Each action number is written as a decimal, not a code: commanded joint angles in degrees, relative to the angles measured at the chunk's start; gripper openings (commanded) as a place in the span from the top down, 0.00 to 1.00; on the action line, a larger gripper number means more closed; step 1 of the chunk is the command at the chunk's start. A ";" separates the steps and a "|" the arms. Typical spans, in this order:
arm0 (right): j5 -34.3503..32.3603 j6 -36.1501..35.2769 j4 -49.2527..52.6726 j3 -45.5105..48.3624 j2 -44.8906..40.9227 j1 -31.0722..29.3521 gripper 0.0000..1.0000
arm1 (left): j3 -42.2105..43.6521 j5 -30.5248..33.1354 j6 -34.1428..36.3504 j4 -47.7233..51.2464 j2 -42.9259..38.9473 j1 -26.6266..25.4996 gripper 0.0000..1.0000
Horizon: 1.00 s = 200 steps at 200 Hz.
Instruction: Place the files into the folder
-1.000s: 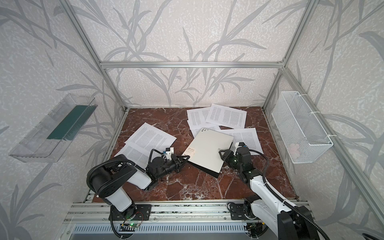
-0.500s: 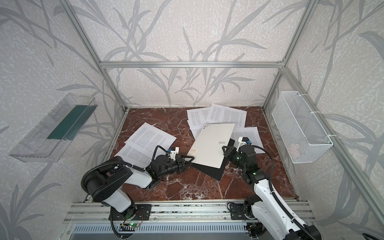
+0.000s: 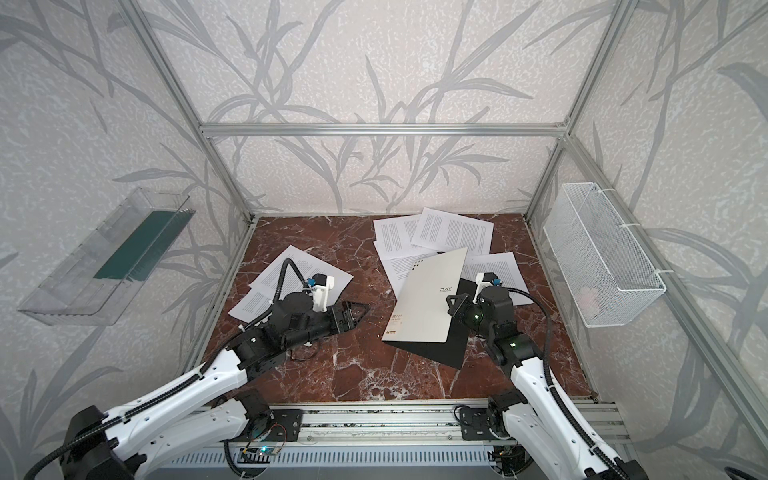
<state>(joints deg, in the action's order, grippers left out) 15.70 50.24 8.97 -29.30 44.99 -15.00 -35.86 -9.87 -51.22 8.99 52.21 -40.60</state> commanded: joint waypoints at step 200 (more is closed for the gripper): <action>10.84 -10.62 4.50 -7.33 2.12 -0.46 1.00 | -4.28 -1.22 2.50 -9.24 38.72 42.01 0.06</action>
<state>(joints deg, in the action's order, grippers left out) 24.69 41.91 14.87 -34.00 47.44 -15.27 -36.95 -7.90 -49.67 2.04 84.49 1.04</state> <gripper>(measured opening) 0.052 0.939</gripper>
